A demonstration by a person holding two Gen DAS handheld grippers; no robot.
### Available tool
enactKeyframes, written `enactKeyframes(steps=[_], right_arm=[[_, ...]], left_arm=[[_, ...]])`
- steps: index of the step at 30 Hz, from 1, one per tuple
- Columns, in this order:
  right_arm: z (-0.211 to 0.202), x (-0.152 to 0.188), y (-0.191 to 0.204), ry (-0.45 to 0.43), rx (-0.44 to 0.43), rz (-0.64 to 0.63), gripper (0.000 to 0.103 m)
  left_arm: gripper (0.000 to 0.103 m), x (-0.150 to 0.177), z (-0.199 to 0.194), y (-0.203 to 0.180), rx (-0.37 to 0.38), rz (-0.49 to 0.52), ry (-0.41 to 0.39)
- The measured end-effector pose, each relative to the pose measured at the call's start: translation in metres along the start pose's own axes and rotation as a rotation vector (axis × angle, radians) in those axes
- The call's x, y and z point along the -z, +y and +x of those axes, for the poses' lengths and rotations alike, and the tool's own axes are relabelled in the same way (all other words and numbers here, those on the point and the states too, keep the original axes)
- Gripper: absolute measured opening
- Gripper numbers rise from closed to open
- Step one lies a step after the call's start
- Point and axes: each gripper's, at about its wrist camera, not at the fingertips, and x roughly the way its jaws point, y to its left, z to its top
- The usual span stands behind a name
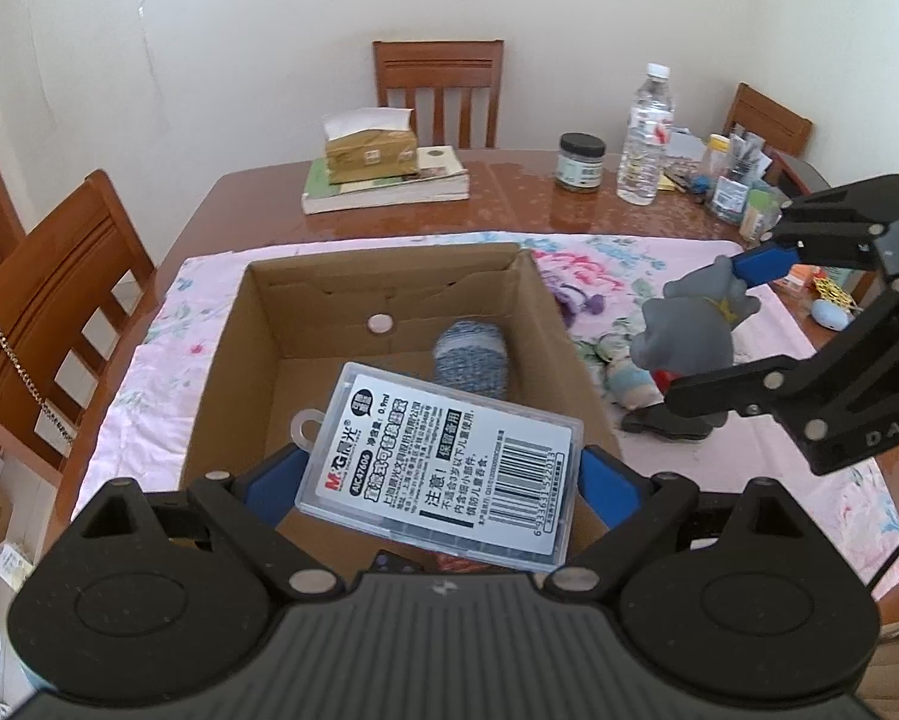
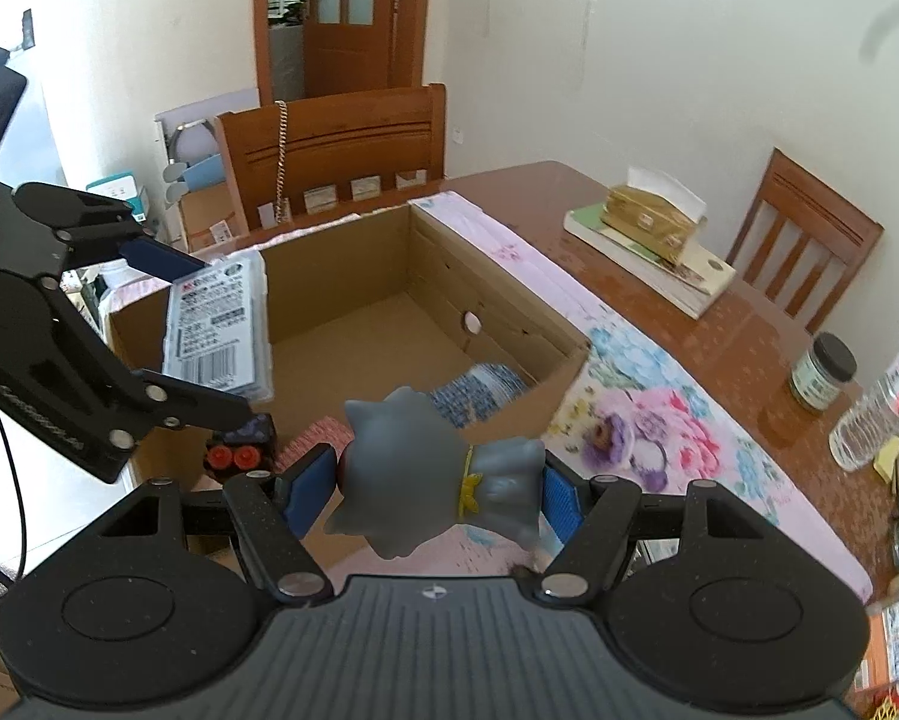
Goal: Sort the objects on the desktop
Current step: 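Carry the card package and grey cat plush over the box and release the package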
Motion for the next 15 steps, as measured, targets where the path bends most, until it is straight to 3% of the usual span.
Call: enactKeyframes(steps=[15], right_arm=[[0.016,-0.022,0.018,0.002,-0.018,-0.054,0.075]], left_arm=[[0.096,-0.001,0.021,0.025,-0.030,-0.020,0.015]])
